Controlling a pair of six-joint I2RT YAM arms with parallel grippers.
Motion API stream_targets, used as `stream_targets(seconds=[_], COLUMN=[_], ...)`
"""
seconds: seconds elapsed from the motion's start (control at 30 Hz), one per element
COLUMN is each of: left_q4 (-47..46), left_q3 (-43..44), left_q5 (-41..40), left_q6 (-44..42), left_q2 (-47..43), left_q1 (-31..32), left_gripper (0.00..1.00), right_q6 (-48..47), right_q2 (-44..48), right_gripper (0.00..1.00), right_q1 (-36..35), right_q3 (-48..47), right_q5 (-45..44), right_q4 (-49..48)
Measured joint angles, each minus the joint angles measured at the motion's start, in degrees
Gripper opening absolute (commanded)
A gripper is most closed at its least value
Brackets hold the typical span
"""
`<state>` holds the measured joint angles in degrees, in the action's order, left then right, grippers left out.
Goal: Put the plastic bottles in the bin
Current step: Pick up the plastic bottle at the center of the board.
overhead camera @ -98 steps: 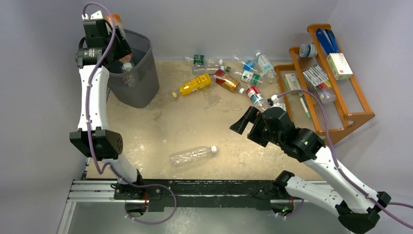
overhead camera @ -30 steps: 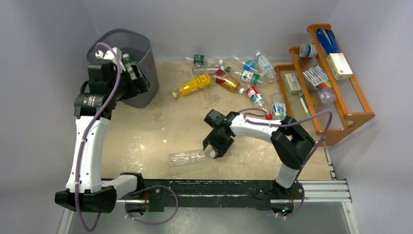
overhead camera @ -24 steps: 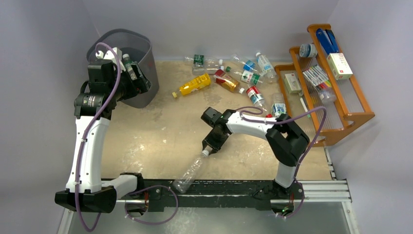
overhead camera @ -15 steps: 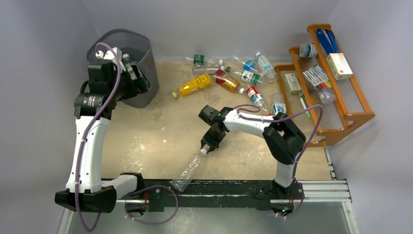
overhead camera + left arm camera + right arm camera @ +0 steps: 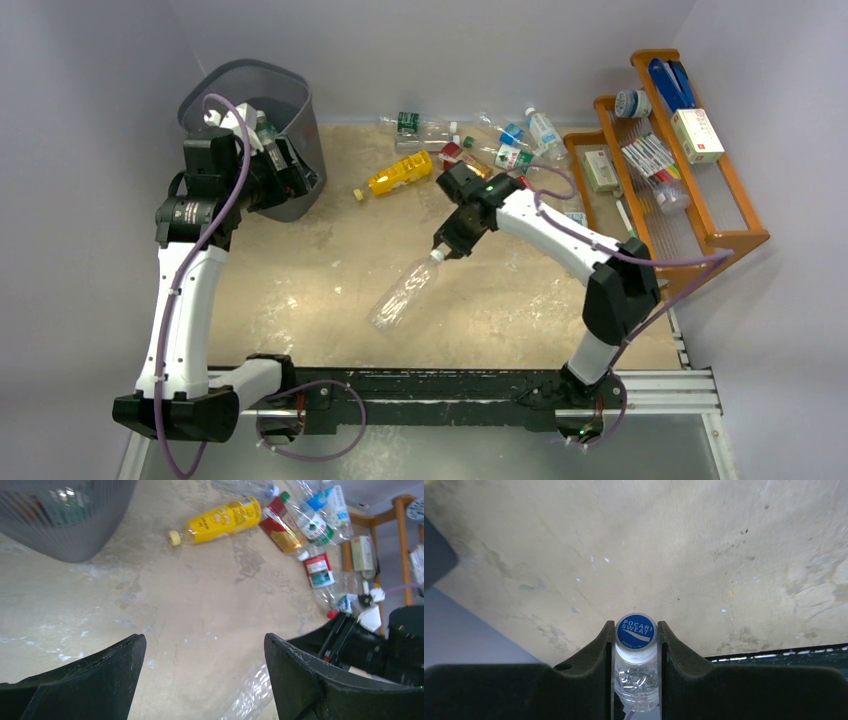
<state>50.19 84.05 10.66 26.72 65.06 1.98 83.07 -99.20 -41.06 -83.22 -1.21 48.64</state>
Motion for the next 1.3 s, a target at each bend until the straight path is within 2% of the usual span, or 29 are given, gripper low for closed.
stream_targets(seconds=[0.27, 0.43, 0.6, 0.77, 1.3], left_q4=[-6.40, -9.27, -10.64, -11.58, -14.73], left_q3=[-9.27, -12.37, -13.79, -14.82, -15.41], left_q5=[11.74, 15.10, 13.70, 11.17, -2.08], left_q6=[3.02, 3.98, 3.89, 3.54, 2.64], left_q2=[-4.17, -5.64, -5.64, -4.85, 4.09], left_q1=[1.79, 7.93, 18.12, 25.03, 43.50], left_gripper=[0.89, 0.89, 0.89, 0.89, 0.89], right_q6=[-8.13, -14.25, -19.61, -23.69, -28.11], right_q2=[2.64, 2.60, 2.58, 2.58, 3.17], right_gripper=[0.03, 0.02, 0.01, 0.00, 0.00], right_q1=[5.92, 6.25, 6.27, 6.32, 6.36], right_q3=[-6.97, -13.20, -19.37, -22.91, -24.13], right_q5=[-4.35, -5.35, -5.09, -3.45, 2.91], right_q4=[5.42, 7.98, 8.37, 8.59, 7.61])
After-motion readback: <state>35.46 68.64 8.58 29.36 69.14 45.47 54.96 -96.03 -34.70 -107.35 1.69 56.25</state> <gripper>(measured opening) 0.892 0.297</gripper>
